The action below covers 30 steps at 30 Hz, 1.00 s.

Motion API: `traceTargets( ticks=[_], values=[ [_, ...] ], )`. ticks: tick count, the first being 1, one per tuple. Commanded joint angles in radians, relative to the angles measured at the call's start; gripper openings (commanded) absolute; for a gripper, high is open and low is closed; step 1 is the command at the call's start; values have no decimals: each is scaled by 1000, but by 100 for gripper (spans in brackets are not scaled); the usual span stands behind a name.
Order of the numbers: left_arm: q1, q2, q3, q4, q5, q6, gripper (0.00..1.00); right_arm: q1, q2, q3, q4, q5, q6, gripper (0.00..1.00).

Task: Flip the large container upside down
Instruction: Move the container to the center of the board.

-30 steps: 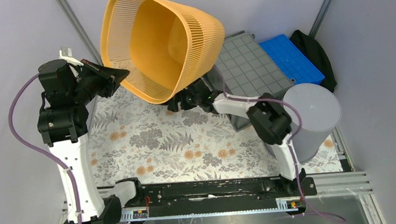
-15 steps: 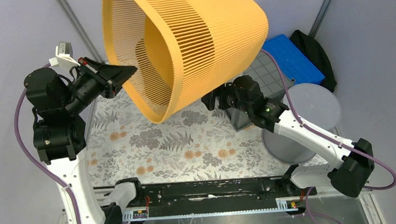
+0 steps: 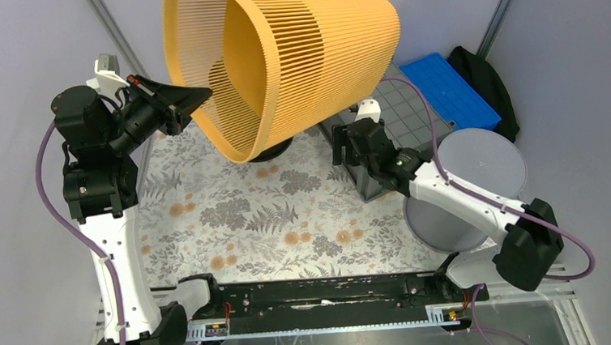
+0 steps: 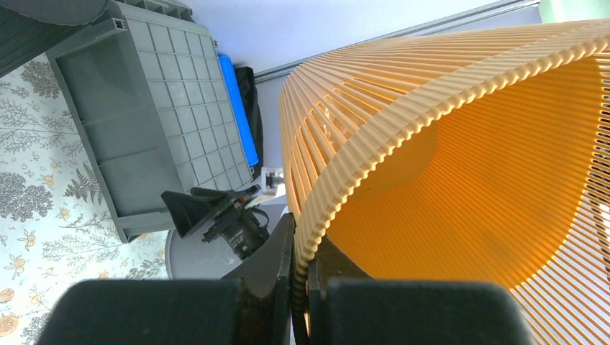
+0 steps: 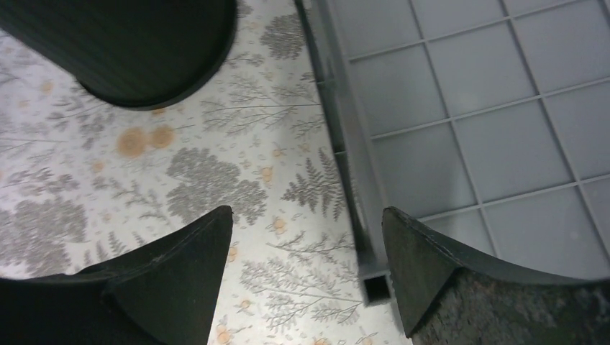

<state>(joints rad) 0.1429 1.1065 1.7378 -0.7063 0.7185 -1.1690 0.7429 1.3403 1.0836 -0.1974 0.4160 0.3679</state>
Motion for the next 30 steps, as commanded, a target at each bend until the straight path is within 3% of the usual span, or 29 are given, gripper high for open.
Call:
traceTargets(
  ticks=[1,10,16,19,30],
  values=[
    [4,-14,-3,183,35,-54,0,-59,59,55,33,28,-39,82],
    [5,4,-48,237,26,-44,0,-121,167,98,51,-90,-44,70],
    [4,6,-81,252,32,-33,0,-123,244,132,80,-286,-53,34],
    [4,4,-98,263,36,-33,0,-119,289,156,86,-365,-57,23],
    [5,6,-124,282,39,-25,0,-25,437,258,101,-437,-113,19]
  ],
)
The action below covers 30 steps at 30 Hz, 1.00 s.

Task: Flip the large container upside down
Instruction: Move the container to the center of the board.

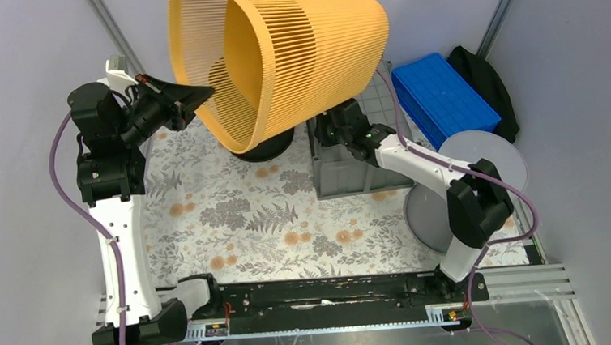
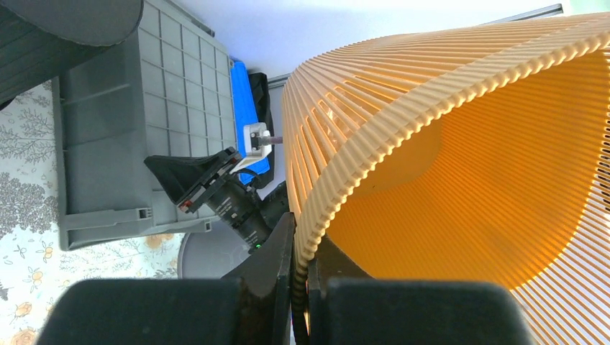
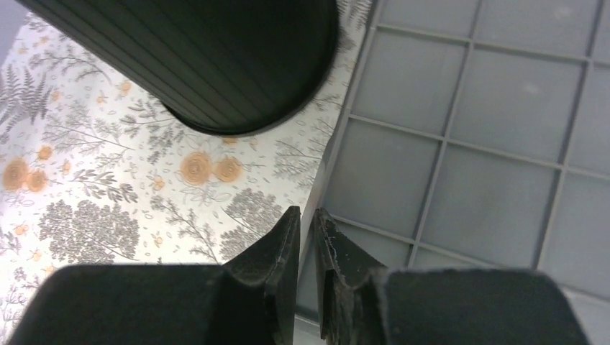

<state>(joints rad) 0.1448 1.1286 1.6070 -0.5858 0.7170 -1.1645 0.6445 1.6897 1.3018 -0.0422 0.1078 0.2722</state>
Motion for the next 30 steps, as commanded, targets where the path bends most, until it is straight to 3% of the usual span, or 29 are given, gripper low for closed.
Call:
traceTargets(
  ticks=[1,17,19,24,30],
  values=[
    [4,-16,7,160,43,-28,0,84,107,56,-53,-131,-22,19],
    [20,-6,-1,169,67,-17,0,216,349,281,-55,-182,-78,23],
    [23,-6,0,169,71,-17,0,220,341,283,-56,-174,-68,30],
    [29,2,21,166,80,-20,0,219,219,216,-72,-17,-39,60],
    [47,1,32,183,108,-46,0,217,-14,59,-49,105,-16,67]
  ],
)
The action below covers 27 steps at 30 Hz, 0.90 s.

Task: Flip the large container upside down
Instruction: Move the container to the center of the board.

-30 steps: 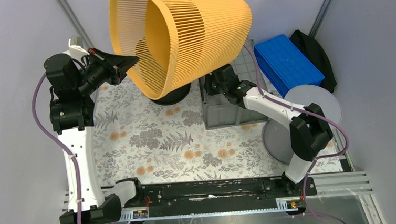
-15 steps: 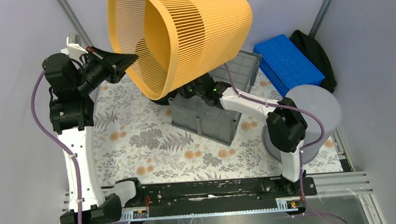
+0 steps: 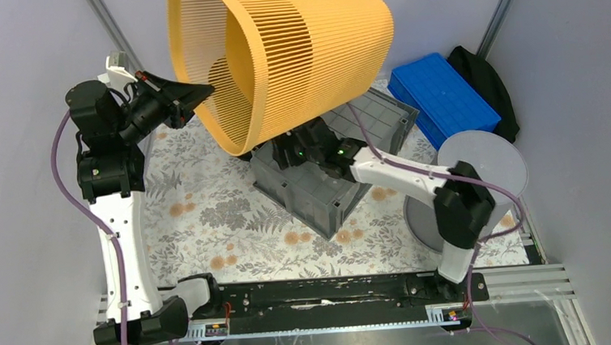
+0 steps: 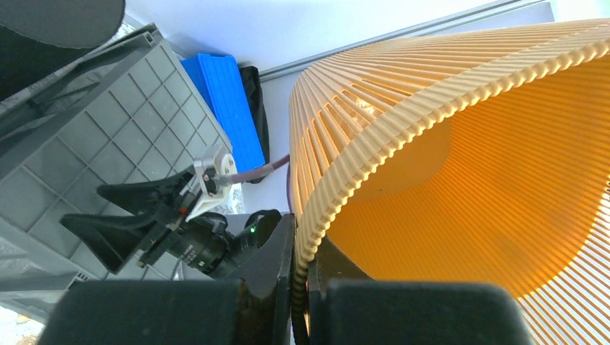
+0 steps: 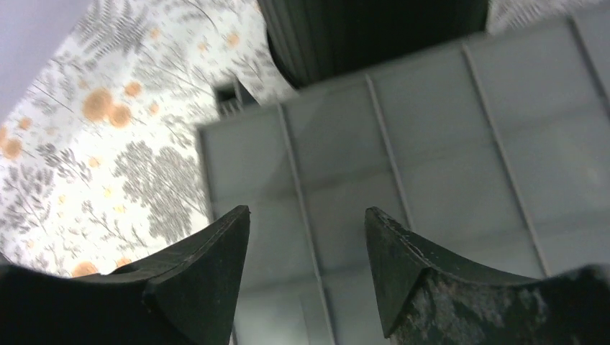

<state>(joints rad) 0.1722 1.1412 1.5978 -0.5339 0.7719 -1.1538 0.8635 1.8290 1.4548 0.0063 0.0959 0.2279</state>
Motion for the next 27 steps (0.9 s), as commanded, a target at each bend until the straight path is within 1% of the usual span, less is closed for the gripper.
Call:
traceTargets(
  ticks=[1,7,11,14,16,17,19,21,24,27],
  values=[
    [21,-13,42,134,56,-63,0,-1,-201,-117,-102,128,35,68],
    [26,-11,59,127,64,-69,0,-1,-447,-274,-185,202,107,69],
    [30,-17,48,126,61,-69,0,-2,-554,-338,-349,259,177,70],
    [30,-23,37,127,57,-67,0,-1,-628,-397,-440,327,244,70],
    [30,-28,30,127,54,-68,0,-4,-671,-441,-479,386,295,76],
    [29,-30,27,127,53,-67,0,-13,-684,-456,-491,418,316,78],
    [31,-32,24,126,52,-66,0,-69,-691,-476,-499,410,359,79],
    [32,-32,25,125,50,-66,0,-125,-666,-467,-508,411,375,76],
    [30,-28,36,117,49,-62,0,-147,-599,-417,-551,479,379,74],
    [31,-22,44,108,47,-55,0,-181,-538,-392,-572,514,390,70]
  ],
)
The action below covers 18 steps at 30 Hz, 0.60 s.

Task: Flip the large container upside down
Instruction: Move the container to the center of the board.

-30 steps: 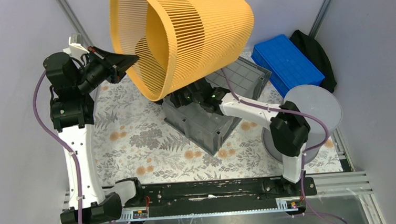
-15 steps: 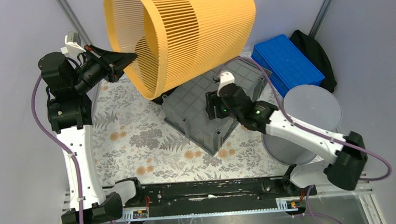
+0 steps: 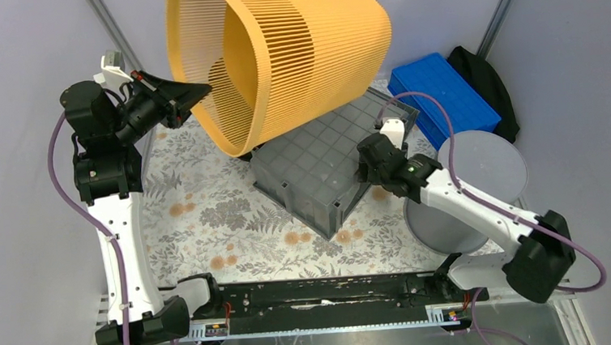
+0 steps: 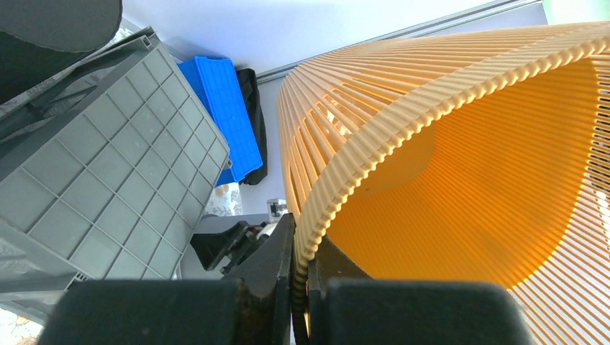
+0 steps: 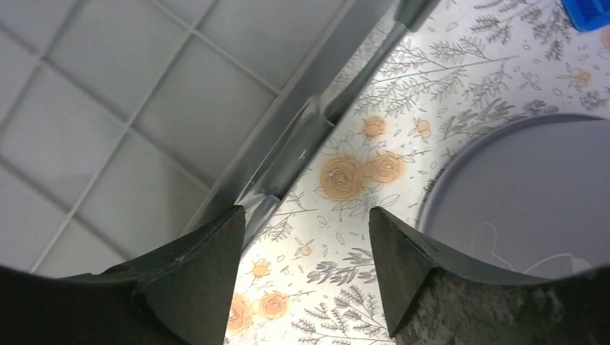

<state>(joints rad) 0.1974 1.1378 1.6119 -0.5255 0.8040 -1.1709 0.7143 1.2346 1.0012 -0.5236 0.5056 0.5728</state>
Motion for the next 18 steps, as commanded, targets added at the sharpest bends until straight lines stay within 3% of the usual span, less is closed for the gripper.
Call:
traceTargets(
  ticks=[1,5,8,18],
  values=[
    [5,-18,28,98,14,-37,0,-50,77,63,-44,103,50,68],
    [6,-25,10,107,15,-38,0,-135,171,77,22,35,36,67],
    [6,-26,-1,117,16,-42,0,-175,268,132,73,-15,13,73],
    [5,-30,-44,149,30,-48,0,-185,527,269,379,-323,-4,74]
  ],
)
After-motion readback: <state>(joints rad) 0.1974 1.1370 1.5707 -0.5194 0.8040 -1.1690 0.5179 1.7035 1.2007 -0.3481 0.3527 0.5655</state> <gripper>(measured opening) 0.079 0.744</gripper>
